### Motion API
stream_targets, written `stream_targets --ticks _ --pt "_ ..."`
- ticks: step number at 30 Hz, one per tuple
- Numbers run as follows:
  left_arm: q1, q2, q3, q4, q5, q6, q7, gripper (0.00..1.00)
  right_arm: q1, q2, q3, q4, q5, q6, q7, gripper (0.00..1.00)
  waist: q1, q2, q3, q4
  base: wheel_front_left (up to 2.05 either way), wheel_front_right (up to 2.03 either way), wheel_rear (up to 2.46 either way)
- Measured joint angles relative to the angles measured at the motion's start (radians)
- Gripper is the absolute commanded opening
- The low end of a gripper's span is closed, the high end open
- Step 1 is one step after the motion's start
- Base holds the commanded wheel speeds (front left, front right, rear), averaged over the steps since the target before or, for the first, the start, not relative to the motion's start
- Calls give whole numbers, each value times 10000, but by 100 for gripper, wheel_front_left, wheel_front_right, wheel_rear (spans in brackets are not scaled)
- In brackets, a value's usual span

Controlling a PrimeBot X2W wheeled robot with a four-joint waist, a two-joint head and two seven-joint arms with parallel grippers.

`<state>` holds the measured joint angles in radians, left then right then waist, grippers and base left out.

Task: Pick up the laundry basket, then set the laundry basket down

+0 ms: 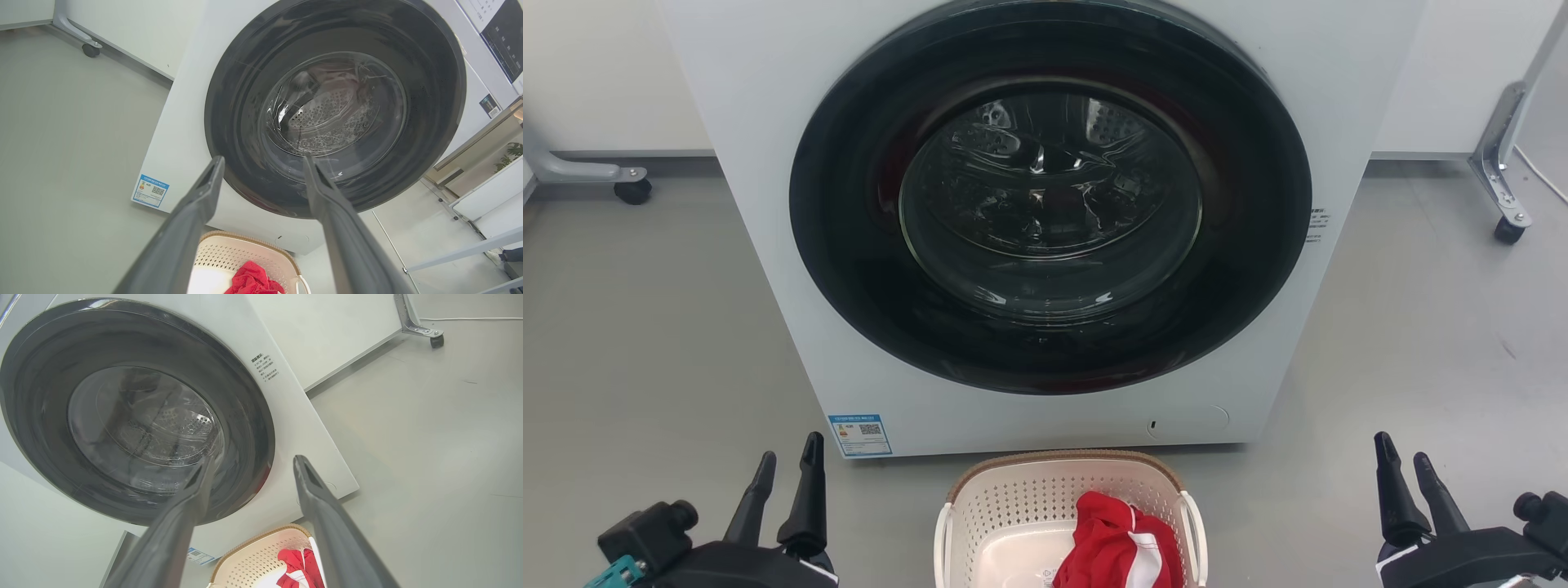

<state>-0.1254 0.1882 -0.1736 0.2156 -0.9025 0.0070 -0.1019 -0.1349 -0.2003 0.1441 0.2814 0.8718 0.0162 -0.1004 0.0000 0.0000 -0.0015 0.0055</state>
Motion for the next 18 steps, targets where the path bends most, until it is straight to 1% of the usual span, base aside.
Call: stream_targets --ticks 4,9,11,15,18 --pt "0 48 -245 2 583 115 -173 100 -6 -98 263 44 -606 -88 -165 100 0 0 3 2 0 0 0" --pt "0 104 -441 17 1208 249 -337 100 -10 -215 568 159 -1325 -261 -351 100 0 0 8 -2 0 0 0" --pt "-1 180 -579 40 1618 314 -435 100 -24 -268 713 221 -1718 -353 -460 100 0 0 10 -3 0 0 0" --pt "-5 268 -723 67 2094 454 -604 100 -41 -343 905 326 -2163 -439 -600 100 0 0 12 -1 0 0 0" --pt "-14 301 -836 77 2370 474 -685 100 -50 -384 988 389 -2443 -514 -686 100 0 0 12 -1 0 0 0"
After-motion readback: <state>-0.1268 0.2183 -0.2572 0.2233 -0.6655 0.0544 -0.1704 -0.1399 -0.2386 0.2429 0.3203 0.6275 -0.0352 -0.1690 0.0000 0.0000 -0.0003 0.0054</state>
